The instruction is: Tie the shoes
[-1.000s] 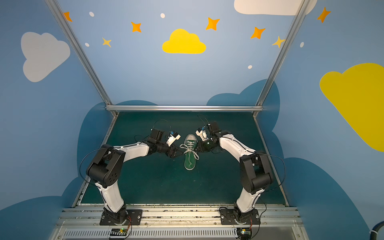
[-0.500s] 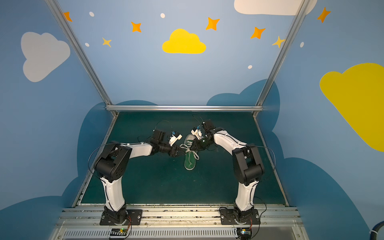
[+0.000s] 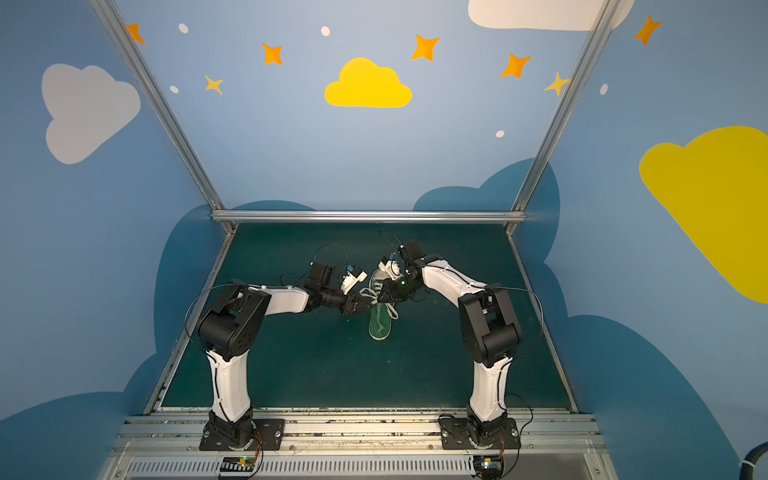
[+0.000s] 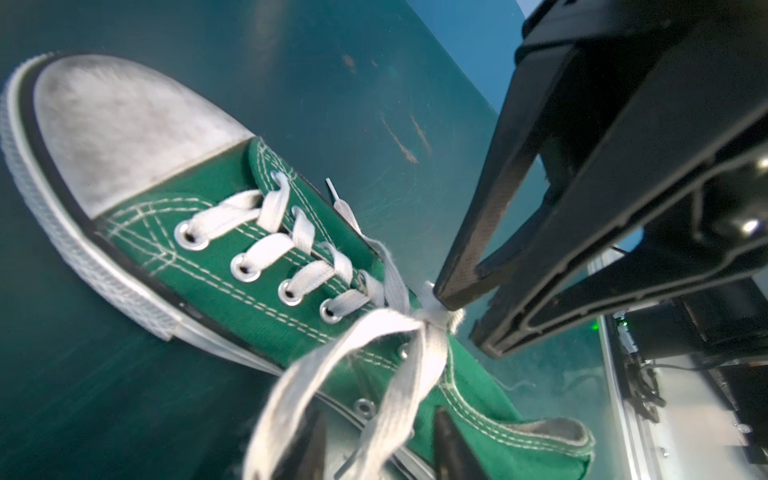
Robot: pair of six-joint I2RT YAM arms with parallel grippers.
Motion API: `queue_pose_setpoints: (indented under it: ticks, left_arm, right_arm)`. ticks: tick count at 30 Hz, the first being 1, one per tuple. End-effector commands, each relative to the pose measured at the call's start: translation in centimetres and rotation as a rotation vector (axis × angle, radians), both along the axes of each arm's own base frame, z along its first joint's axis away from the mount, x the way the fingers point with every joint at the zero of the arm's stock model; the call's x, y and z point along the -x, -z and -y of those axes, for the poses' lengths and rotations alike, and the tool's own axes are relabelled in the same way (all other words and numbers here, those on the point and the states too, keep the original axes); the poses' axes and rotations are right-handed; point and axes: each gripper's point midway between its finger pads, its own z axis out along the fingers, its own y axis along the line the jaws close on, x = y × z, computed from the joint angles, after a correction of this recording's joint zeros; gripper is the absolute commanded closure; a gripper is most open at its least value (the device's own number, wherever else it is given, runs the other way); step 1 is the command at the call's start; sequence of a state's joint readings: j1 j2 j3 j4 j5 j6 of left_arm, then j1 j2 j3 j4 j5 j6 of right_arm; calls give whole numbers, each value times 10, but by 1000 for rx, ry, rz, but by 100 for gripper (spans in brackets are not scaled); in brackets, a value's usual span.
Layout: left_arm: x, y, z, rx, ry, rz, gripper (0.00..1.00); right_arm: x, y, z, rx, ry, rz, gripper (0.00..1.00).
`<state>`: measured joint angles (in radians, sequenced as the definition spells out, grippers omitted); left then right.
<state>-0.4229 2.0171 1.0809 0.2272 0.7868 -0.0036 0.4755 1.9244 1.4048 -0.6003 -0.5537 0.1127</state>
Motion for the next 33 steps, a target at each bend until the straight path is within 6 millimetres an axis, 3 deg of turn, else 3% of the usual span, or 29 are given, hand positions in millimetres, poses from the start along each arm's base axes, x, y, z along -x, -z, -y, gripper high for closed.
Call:
queue_pose_setpoints:
  ticks: [1, 11, 33]
  left_arm:
    - [-1, -2, 3, 10, 9, 6, 70]
    - [2, -8, 1, 0, 9, 2, 97]
    - [10, -7, -18, -93, -32, 15, 97]
  right_arm:
    - [-5, 2, -1, 22, -1, 5, 77]
    - [-5, 14, -2, 62, -4, 2, 77]
    - [-11, 22, 1, 99, 32, 9, 77]
